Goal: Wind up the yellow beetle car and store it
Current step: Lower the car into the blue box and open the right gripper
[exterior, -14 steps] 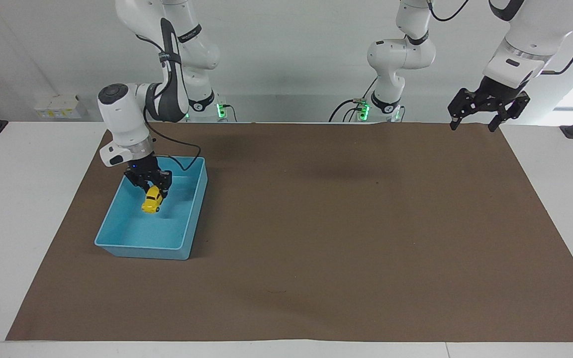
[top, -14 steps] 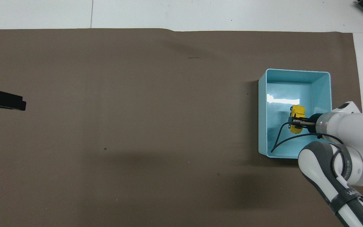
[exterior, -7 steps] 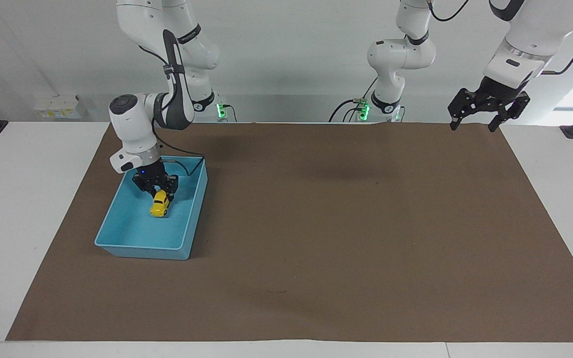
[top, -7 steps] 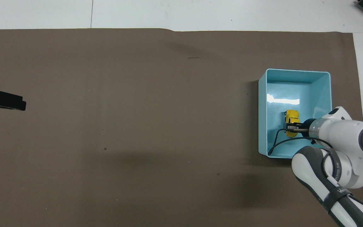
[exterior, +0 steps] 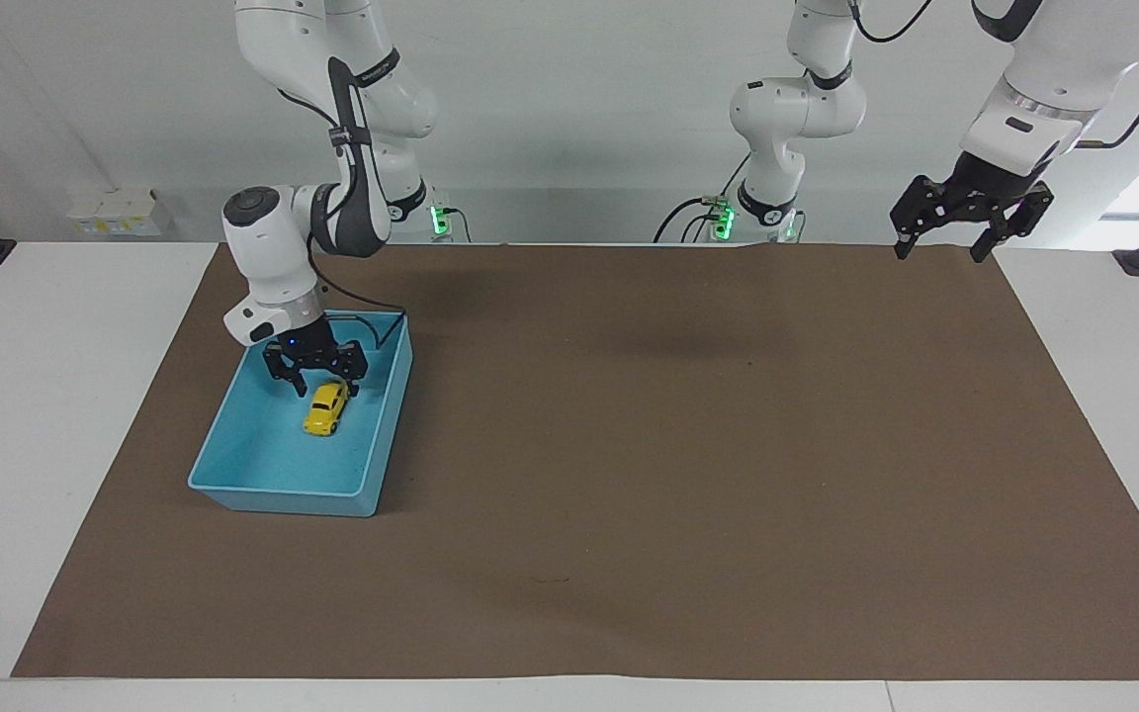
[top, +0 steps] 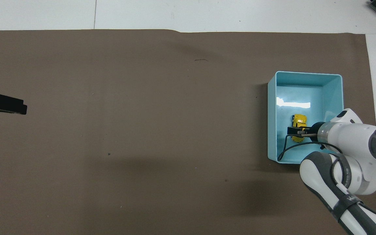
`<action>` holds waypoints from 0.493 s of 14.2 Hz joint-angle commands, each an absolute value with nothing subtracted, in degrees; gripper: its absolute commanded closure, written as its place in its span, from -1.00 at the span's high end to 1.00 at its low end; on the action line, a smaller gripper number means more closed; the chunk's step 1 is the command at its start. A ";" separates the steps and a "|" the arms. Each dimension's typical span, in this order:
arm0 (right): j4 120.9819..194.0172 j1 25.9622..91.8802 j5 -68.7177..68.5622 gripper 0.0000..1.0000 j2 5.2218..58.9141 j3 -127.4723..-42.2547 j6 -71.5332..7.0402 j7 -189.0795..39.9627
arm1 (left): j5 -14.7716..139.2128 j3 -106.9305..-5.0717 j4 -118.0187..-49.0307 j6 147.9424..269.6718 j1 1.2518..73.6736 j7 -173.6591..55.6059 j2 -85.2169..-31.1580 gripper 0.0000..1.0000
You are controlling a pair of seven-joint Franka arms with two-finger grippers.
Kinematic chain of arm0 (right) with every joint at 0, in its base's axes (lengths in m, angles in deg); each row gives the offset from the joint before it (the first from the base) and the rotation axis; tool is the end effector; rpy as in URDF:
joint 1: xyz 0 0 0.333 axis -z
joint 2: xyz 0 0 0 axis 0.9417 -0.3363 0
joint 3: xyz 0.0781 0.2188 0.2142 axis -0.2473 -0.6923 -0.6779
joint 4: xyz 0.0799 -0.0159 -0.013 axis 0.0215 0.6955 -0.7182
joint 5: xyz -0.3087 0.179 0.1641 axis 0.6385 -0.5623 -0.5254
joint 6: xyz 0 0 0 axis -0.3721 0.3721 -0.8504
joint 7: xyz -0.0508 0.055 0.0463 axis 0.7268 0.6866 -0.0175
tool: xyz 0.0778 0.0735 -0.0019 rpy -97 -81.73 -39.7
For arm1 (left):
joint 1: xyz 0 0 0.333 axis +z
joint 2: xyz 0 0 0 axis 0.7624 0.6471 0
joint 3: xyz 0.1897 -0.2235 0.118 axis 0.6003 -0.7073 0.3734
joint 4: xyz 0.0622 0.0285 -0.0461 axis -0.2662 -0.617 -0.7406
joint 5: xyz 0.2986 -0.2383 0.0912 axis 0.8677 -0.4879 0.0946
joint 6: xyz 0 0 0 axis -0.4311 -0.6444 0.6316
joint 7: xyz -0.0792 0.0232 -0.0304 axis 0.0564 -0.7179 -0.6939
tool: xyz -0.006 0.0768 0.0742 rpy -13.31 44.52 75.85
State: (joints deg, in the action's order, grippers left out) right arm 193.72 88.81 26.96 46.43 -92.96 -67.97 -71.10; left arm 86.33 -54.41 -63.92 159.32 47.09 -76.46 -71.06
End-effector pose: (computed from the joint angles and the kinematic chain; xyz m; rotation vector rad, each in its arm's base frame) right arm 0.5030 -0.0296 0.3178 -3.0995 0.0421 -0.3398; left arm 0.5349 -0.0401 0.6544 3.1178 -0.1648 0.0595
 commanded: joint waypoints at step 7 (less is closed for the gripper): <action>176.12 89.24 28.74 1.00 50.75 -93.22 -38.70 -66.14 | 86.65 -54.73 -63.54 158.23 47.75 -77.11 -71.59 1.00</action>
